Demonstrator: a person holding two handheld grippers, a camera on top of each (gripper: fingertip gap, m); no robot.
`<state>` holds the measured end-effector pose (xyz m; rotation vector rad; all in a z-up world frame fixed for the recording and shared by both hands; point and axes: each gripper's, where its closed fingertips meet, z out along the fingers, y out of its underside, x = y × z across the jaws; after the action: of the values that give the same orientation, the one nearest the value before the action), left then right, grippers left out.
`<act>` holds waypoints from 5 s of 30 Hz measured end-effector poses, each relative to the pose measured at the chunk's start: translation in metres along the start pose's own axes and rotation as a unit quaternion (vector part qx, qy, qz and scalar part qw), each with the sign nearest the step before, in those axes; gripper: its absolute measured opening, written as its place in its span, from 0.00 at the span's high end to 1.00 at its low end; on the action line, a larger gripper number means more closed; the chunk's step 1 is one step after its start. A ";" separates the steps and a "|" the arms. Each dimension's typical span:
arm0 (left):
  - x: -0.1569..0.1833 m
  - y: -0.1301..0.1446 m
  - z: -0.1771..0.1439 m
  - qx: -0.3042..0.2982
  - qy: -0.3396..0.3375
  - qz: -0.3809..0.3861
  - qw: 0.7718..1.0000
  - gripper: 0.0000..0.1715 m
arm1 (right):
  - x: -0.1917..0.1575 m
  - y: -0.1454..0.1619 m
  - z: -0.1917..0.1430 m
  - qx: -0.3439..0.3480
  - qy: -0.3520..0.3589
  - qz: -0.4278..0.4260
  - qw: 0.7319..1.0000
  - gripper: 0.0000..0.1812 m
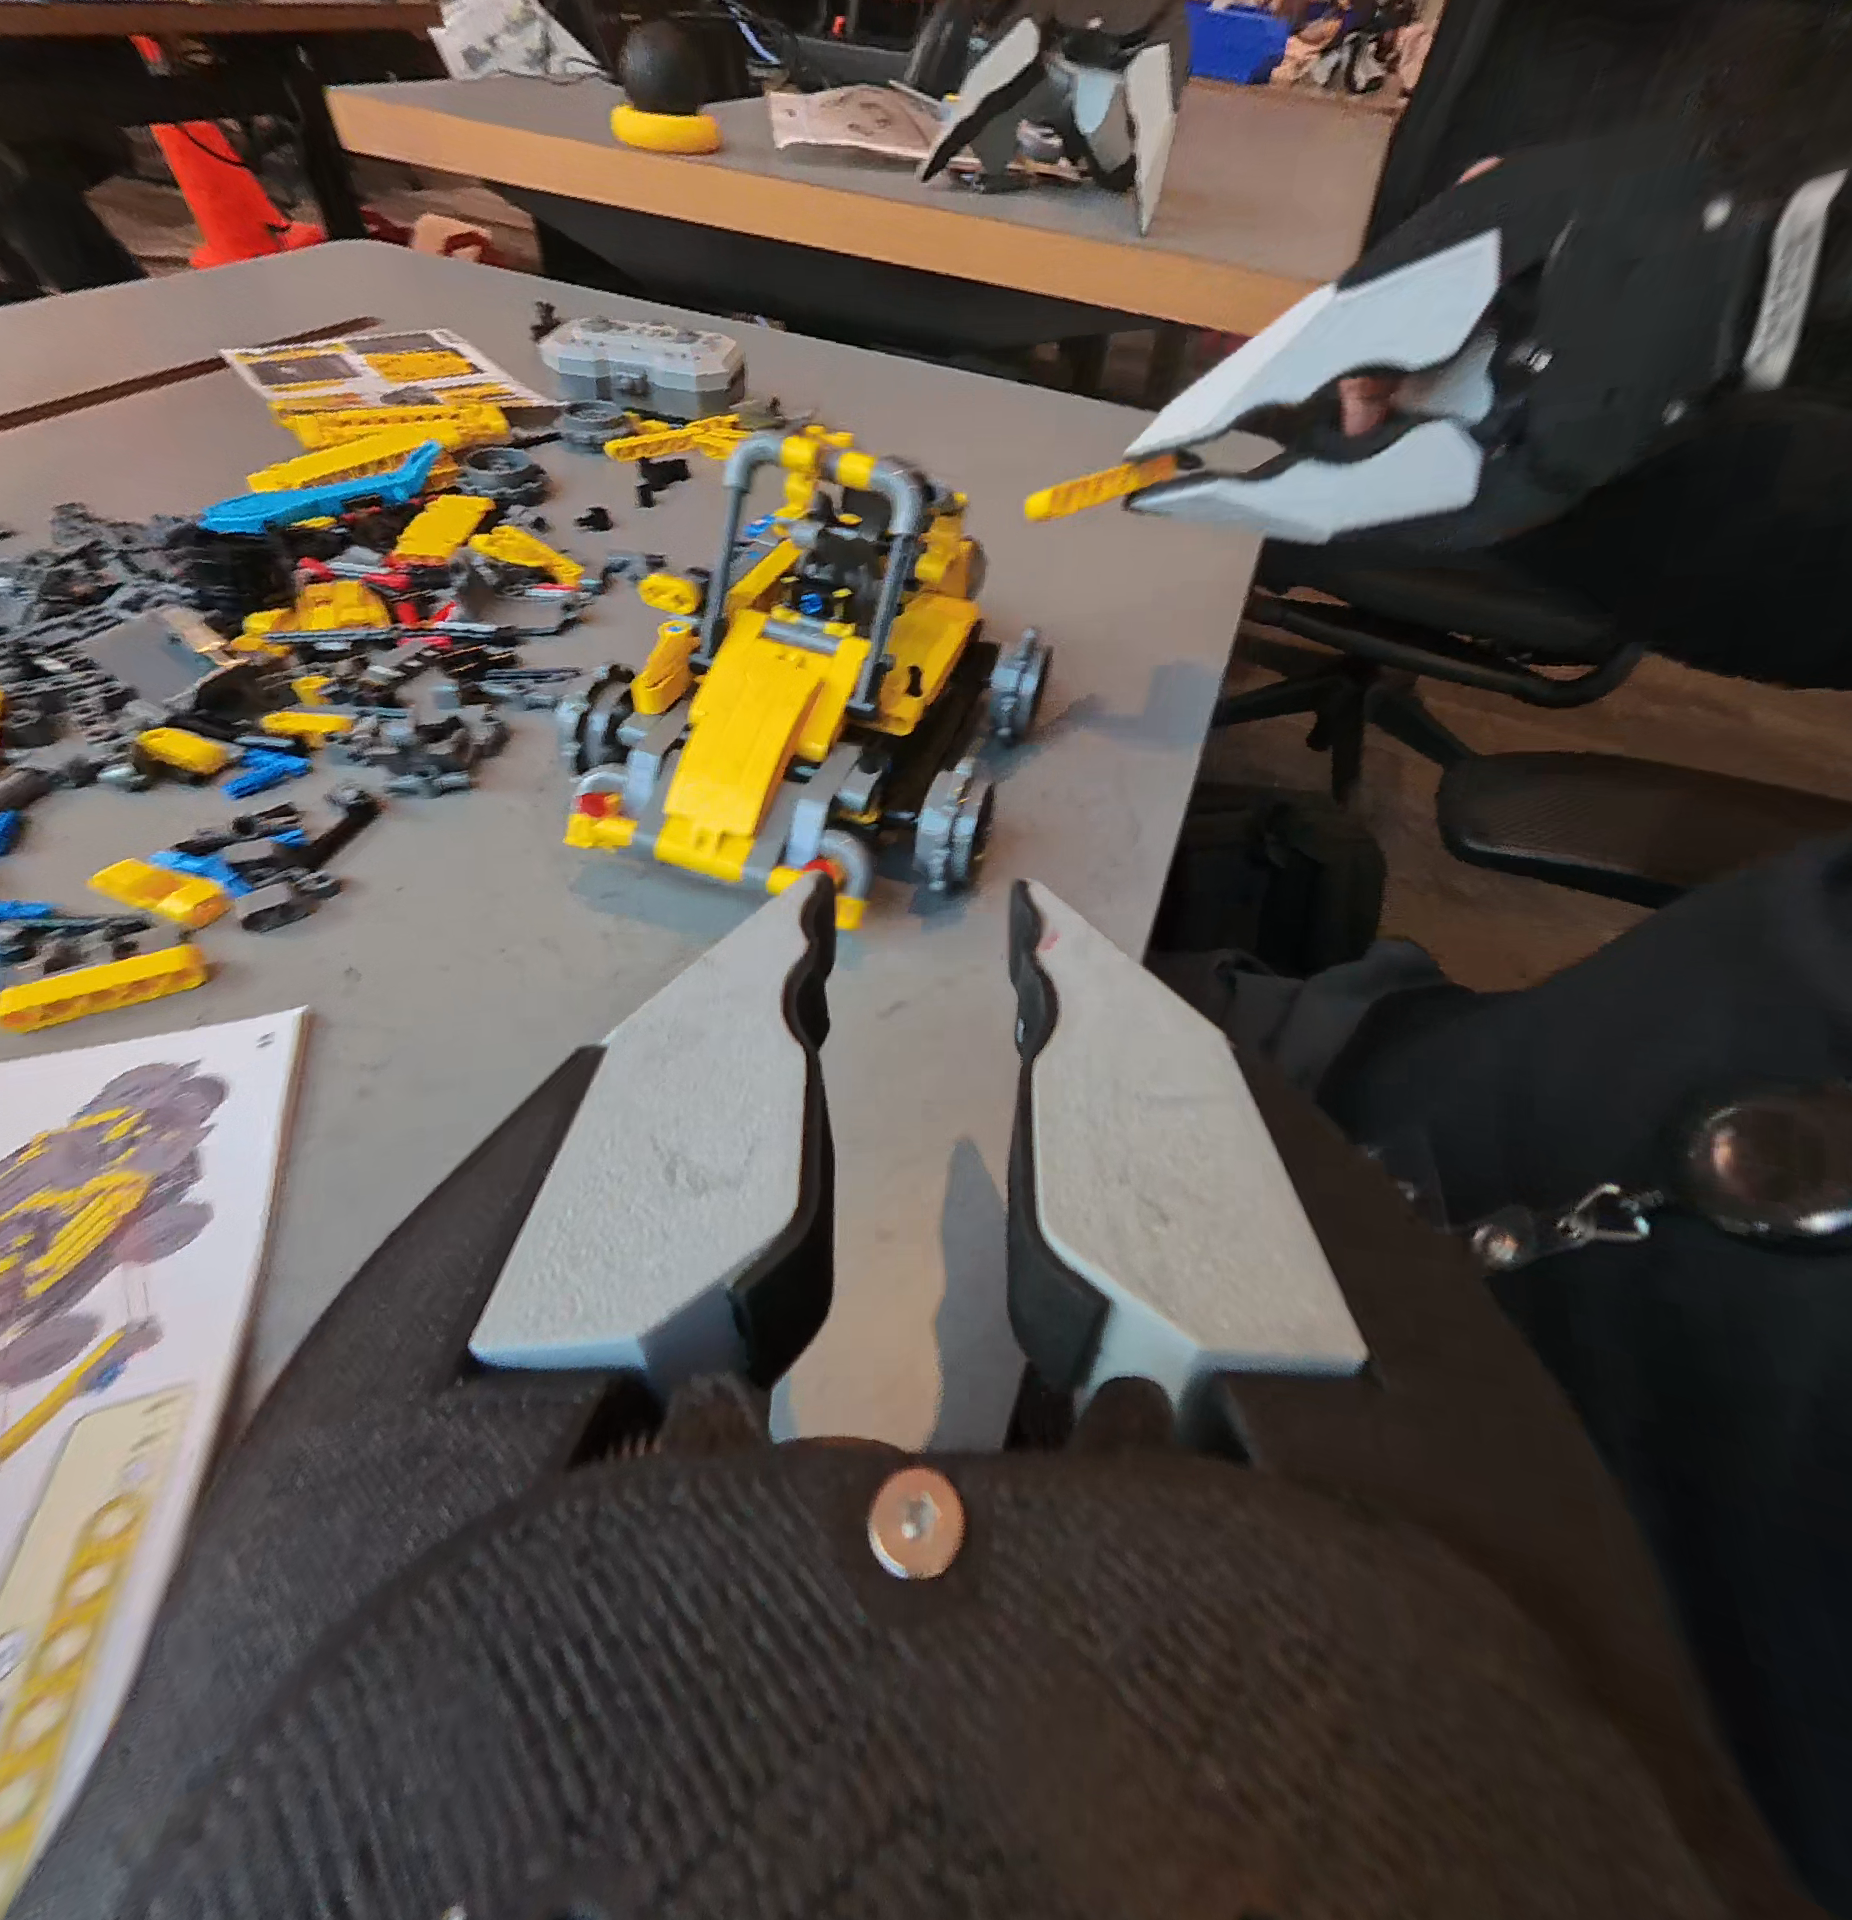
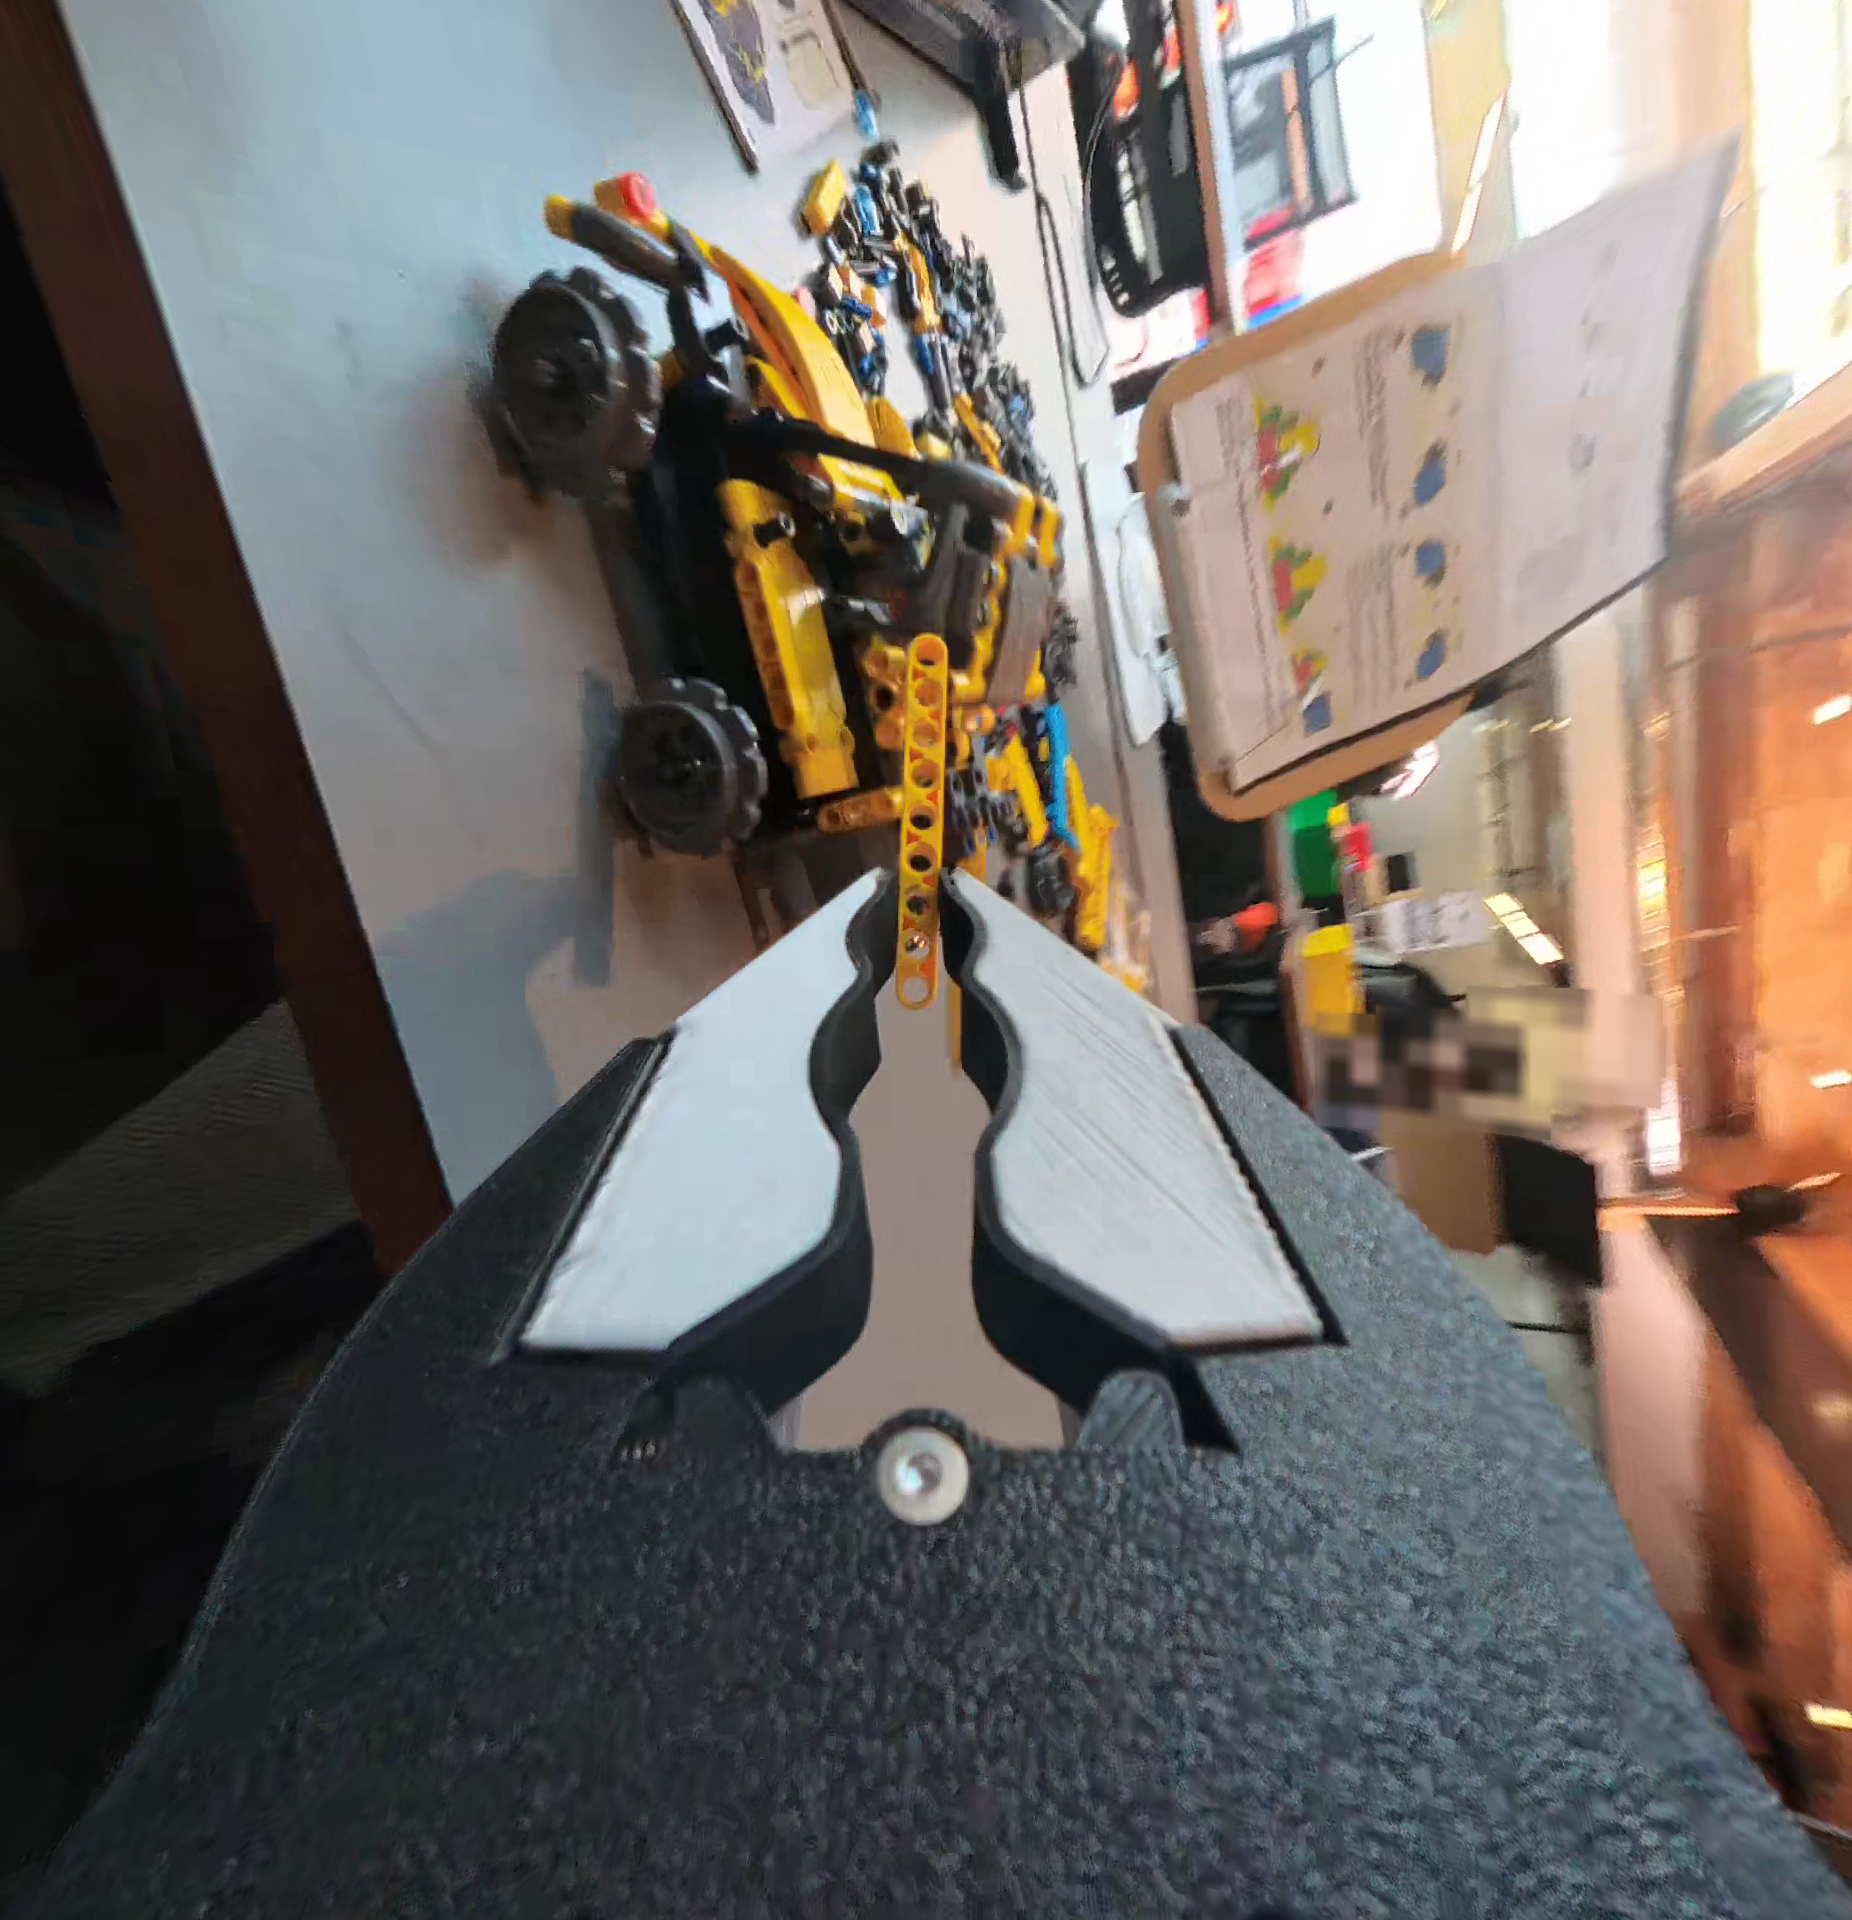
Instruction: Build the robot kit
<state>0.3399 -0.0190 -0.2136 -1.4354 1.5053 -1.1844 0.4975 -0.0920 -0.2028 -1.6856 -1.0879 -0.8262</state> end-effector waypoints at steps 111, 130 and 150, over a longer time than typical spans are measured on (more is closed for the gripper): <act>-0.003 0.020 -0.012 -0.035 -0.031 -0.009 0.999 0.52 | 0.001 0.087 0.014 -0.030 -0.368 0.295 0.881 0.78; -0.017 0.041 -0.053 -0.035 -0.110 -0.034 0.993 1.00 | 0.075 0.047 0.062 0.092 -0.132 0.420 0.893 0.98; -0.182 0.012 0.050 -0.274 -0.065 -0.071 0.957 0.97 | 0.048 0.104 0.067 0.067 -0.110 0.496 0.859 0.82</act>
<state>0.4029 0.1537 -0.2560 -1.9710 1.7397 -0.7547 0.6154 -0.0326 -0.2187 -1.9173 -0.2670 0.1128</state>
